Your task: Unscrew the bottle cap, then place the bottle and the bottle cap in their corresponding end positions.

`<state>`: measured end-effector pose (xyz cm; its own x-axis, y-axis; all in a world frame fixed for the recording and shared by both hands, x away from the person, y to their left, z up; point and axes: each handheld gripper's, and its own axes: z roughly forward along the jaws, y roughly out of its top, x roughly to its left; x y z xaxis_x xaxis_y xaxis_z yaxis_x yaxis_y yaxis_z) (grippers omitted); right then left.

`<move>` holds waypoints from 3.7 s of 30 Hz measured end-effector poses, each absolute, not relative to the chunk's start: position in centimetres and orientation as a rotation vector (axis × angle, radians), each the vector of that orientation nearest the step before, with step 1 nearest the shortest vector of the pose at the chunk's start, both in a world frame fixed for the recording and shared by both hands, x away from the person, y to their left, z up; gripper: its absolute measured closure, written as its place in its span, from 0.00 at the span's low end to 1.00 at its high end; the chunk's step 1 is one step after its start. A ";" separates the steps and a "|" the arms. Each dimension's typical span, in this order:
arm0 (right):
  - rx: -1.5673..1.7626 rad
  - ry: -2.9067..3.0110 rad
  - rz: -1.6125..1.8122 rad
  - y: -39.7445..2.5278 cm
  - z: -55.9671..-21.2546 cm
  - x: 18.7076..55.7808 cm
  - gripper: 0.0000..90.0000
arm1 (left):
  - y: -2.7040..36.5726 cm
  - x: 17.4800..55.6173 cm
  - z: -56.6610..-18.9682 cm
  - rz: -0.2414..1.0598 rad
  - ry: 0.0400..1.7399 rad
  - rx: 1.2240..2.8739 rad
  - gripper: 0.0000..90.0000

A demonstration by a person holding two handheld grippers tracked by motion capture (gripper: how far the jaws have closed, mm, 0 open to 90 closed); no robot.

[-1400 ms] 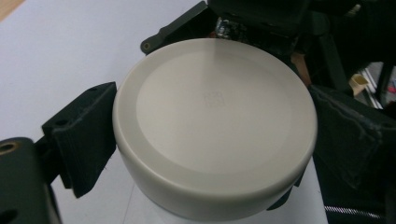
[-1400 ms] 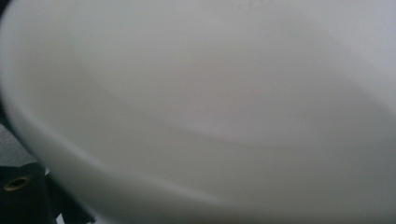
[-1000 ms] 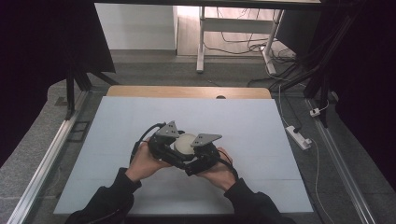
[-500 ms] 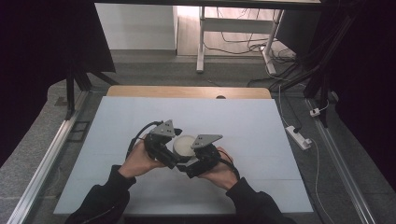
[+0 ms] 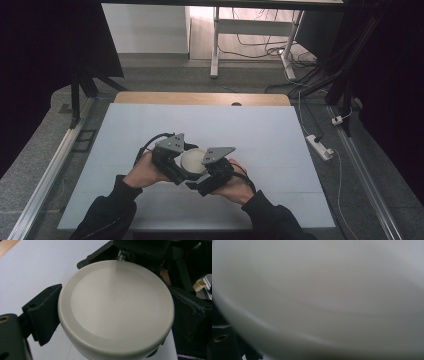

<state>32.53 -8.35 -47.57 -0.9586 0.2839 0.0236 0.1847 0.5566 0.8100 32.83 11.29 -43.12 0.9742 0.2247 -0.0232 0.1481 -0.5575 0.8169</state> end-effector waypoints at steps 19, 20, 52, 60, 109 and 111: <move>0.594 2.607 1.312 -8.4 -48.1 33.2 0.07 | 10.2 32.6 -42.8 0.200 0.501 2.143 0.09; 0.590 2.608 1.310 -8.4 -48.1 33.2 0.07 | 10.3 32.6 -42.8 0.205 0.502 2.142 0.09; 0.604 2.583 1.279 -9.5 -48.2 33.9 0.07 | 12.7 32.4 -41.9 0.232 0.573 2.091 0.09; 0.619 2.561 1.280 -10.1 -48.0 34.4 0.07 | 13.1 31.7 -41.8 0.229 0.553 2.082 0.09; 0.721 2.466 1.285 -11.2 -46.6 38.5 0.07 | 10.8 28.1 -46.0 0.144 0.437 2.141 0.09; 0.718 2.464 1.281 -11.1 -46.7 38.7 0.07 | 10.6 28.2 -46.3 0.140 0.439 2.143 0.09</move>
<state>38.72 -11.11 -46.67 -0.8399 0.5426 -0.0124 0.3014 0.4853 0.8207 28.15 10.59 -46.31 0.9302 0.3615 -0.0643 0.2578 -0.5182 0.8155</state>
